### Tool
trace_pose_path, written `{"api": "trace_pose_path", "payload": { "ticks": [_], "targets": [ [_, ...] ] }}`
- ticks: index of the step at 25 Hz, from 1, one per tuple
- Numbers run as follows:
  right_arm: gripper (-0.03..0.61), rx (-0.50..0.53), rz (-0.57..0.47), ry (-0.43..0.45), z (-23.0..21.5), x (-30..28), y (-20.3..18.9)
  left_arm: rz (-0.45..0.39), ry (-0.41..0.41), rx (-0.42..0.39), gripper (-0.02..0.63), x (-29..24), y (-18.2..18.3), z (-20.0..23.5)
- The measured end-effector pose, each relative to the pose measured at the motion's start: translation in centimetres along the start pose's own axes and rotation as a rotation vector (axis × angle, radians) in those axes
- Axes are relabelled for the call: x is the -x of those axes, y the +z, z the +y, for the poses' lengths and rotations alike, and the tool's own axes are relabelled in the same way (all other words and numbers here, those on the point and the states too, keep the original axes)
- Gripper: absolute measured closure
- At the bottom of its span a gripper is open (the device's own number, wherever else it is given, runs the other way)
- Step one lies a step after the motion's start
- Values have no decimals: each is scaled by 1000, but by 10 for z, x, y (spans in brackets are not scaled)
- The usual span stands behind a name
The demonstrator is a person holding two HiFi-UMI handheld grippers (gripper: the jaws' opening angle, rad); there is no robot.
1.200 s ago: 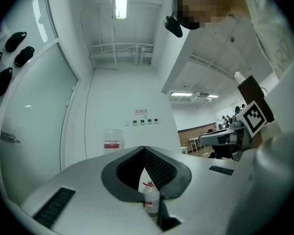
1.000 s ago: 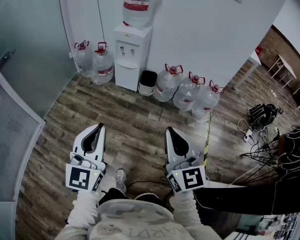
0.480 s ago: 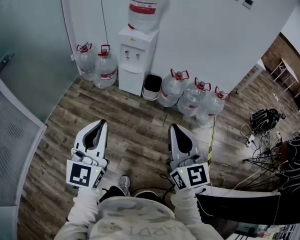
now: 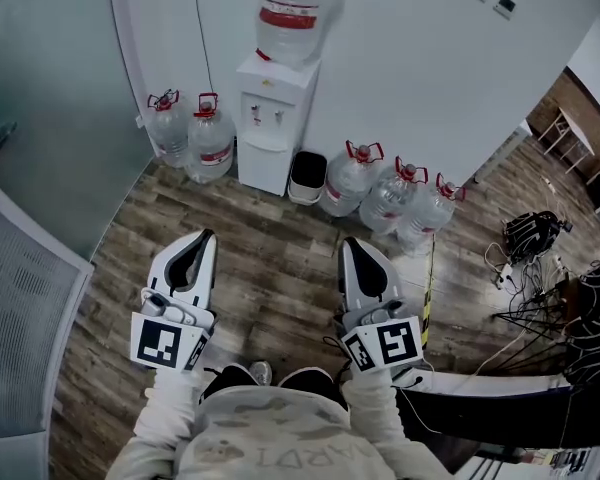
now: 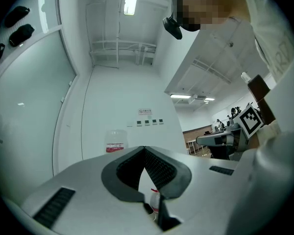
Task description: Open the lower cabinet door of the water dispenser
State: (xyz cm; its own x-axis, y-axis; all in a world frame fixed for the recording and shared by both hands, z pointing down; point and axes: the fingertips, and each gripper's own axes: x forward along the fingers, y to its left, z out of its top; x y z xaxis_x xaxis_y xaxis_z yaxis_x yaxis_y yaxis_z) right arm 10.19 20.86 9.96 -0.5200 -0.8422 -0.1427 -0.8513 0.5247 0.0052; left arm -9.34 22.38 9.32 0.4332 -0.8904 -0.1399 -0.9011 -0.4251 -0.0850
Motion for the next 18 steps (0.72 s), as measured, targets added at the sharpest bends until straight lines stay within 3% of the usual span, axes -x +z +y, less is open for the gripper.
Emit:
{"api": "trace_pose_path", "payload": {
  "ticks": [18],
  "targets": [
    [569,-1,15,6,-39,-63,-20,-11,33,16,612,-56,-20,39]
  ]
}}
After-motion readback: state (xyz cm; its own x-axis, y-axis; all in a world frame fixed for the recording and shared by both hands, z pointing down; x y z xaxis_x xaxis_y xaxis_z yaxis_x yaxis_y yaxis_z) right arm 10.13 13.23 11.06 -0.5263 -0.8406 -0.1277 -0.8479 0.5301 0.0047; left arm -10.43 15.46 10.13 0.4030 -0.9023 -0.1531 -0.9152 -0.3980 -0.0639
